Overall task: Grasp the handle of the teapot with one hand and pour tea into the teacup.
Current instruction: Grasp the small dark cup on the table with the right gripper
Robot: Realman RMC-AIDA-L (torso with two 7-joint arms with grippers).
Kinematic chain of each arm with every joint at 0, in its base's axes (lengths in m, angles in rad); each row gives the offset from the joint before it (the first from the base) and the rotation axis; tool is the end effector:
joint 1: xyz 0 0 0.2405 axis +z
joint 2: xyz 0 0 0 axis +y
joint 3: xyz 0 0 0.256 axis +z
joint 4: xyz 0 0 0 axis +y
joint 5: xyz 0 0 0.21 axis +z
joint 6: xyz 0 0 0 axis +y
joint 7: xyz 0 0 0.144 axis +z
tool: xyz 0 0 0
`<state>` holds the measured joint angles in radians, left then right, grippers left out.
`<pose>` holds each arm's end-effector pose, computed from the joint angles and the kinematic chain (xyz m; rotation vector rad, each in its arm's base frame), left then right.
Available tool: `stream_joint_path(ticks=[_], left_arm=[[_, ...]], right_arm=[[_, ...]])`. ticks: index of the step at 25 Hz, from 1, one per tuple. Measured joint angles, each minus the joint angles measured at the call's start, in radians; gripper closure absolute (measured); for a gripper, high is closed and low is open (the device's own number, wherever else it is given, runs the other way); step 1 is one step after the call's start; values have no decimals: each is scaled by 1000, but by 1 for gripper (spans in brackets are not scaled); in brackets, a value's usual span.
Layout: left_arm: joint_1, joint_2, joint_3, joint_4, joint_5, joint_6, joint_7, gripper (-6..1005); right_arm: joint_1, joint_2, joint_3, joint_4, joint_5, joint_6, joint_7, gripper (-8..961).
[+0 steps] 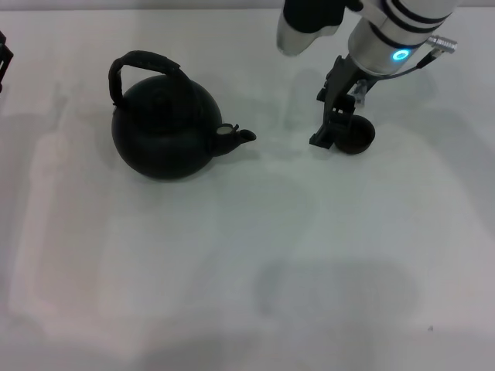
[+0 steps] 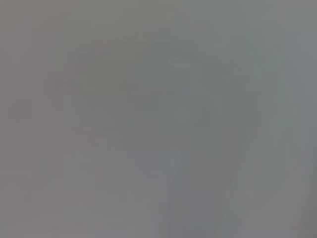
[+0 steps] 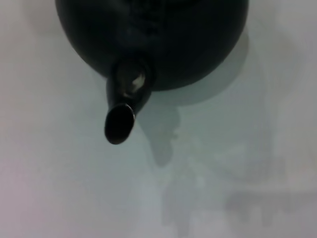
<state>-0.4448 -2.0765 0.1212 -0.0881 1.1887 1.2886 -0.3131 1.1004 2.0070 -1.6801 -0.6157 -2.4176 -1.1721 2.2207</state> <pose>-0.3521 0.3129 0.0055 -1.4257 -0.6834 -0.7984 0.1441 0.4210 -0.0700 -2.7787 0.2372 -0.8091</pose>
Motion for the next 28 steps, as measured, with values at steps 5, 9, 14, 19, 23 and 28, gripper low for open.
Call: stream_joint_path(ticks=[5,9,14,19,23,28], left_arm=[[1,-1,0,1,0,0,-1,115],[2,-1,0,1,0,0,-4,115],[4,-1,0,3,0,0,-9,114],[5,-1,0,4,0,0,-9,114],[4,-1,0,4,0,0,-9,115],[5,-1,0,4,0,0,-9,115]], right_arm=[[9,2,0,8,-4,5,1,125],[9,5,-2,17,-9,9,2,124],[8,8,-10,32,-11,17,11,124],[7,9,-10,58,-13,30,12,124],[6,12,-20,71,-23,55,13,124],[5,13,-25,86,-25,69,13,125]])
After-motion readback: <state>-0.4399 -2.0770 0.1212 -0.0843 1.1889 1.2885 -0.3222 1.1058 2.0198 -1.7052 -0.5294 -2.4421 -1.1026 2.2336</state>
